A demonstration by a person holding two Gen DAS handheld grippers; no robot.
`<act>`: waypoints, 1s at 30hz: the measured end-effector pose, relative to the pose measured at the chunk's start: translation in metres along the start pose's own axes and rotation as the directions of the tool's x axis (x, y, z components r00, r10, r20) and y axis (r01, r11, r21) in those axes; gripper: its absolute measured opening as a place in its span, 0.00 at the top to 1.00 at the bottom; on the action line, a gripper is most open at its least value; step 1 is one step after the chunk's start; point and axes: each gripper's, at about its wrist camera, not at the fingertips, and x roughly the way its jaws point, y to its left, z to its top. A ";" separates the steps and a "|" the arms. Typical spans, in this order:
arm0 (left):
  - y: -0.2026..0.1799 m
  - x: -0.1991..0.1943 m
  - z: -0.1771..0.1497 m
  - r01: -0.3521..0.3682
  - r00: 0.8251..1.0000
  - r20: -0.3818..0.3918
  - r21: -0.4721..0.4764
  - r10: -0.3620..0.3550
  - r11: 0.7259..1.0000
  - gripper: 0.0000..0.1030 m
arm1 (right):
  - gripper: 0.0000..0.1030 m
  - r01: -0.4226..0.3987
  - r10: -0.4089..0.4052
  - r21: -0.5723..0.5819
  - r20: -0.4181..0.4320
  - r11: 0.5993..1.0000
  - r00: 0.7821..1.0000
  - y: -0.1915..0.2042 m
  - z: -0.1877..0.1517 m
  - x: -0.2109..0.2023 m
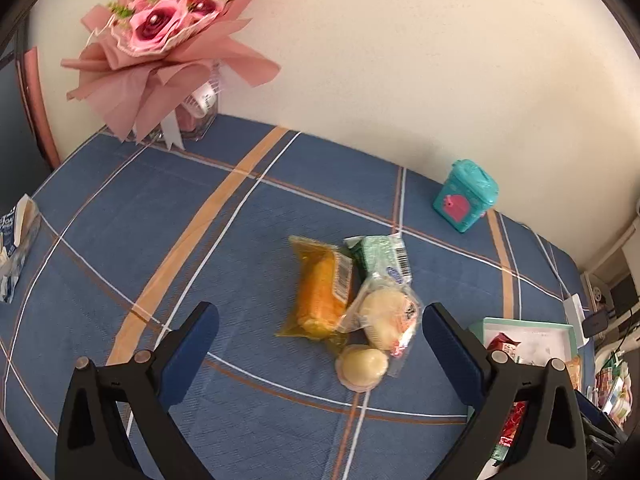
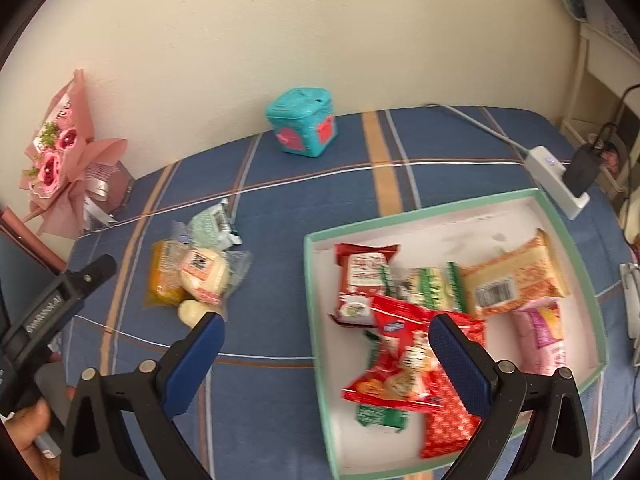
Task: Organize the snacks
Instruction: 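Withdraw both tools from the tray toward the yellow cake and bun packs, then grasp the yellow cake pack with left tool while right tool grasps steamed bun pack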
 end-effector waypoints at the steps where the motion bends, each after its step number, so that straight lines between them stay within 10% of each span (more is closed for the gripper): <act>1: 0.004 0.003 0.002 0.001 1.000 -0.010 -0.005 -0.001 1.000 0.02 | 0.00 -0.015 0.015 -0.002 -0.003 1.000 1.000 0.005 0.002 0.002; 30: 0.040 0.085 0.024 0.175 0.970 -0.138 -0.165 -0.198 0.971 0.17 | 0.04 -0.153 0.148 -0.028 -0.129 0.988 0.980 0.109 0.024 0.133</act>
